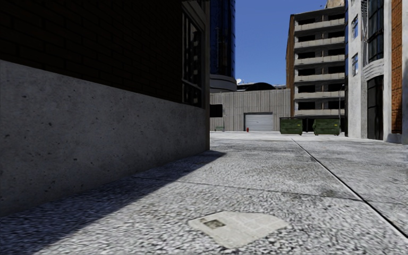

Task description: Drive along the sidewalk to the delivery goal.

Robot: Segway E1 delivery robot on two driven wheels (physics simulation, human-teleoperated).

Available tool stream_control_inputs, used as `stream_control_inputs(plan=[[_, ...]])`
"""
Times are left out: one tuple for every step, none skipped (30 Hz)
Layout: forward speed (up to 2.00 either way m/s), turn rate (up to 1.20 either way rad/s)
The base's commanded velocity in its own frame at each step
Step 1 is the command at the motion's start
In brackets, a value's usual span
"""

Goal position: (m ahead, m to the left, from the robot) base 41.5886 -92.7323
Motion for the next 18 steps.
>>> stream_control_inputs(plan=[[1.29, -0.54], [1.29, -0.53], [1.29, -0.53], [1.29, -0.53], [1.31, -0.53], [1.4, -0.53], [2.0, -0.46], [2.0, -0.33], [2.0, -0.21], [2.0, 0.0], [2.0, 0.0], [2.0, 0.0], [2.0, 0.0], [2.0, 0.0], [2.0, 0.0], [2.0, 0.0], [2.0, 0.0], [2.0, 0.0]])
